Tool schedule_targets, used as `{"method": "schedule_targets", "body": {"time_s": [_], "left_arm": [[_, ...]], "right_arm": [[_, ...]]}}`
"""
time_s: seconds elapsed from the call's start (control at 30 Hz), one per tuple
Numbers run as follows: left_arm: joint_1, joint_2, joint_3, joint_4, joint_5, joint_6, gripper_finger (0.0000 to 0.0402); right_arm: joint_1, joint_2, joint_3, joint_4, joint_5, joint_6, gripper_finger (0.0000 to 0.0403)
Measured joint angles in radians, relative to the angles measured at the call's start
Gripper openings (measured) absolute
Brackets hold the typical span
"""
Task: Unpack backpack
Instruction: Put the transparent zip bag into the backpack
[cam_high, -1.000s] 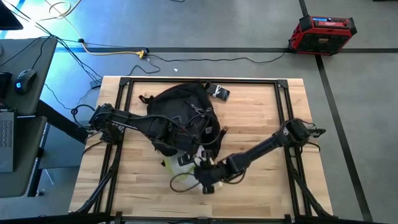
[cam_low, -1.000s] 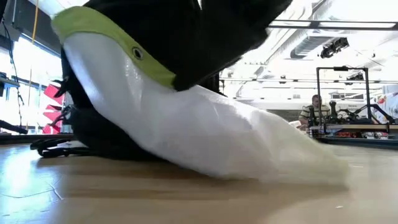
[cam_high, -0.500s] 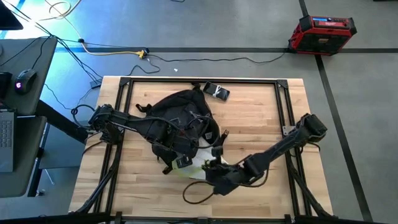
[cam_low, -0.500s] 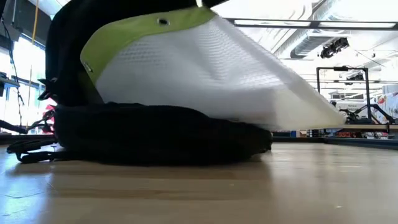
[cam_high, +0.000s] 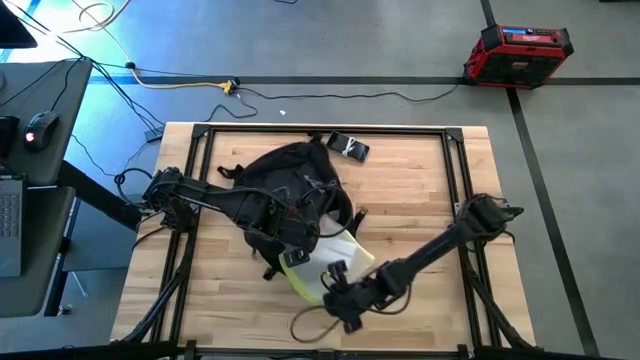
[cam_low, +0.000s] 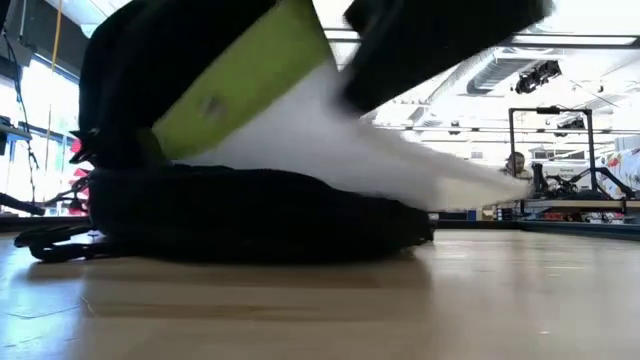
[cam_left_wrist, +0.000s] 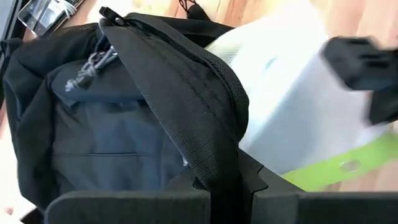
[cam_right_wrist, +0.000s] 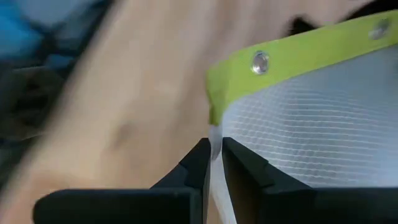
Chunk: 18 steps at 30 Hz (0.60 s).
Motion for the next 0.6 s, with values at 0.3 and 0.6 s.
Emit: {"method": "schedule_targets", "body": {"time_s": [0.3,0.6], "left_arm": [[-0.004,0.000,0.000,0.029,0.014,-0.035,0.0000],[-0.008,-0.001,0.001,0.031,0.056,-0.054,0.0000]], "right_arm": [[-0.177,0.021,-0.001,0.104,0.125,-0.012,0.0027],[-0.238,0.022,-0.001,0.235,0.168,-0.107,0.0027]]}}
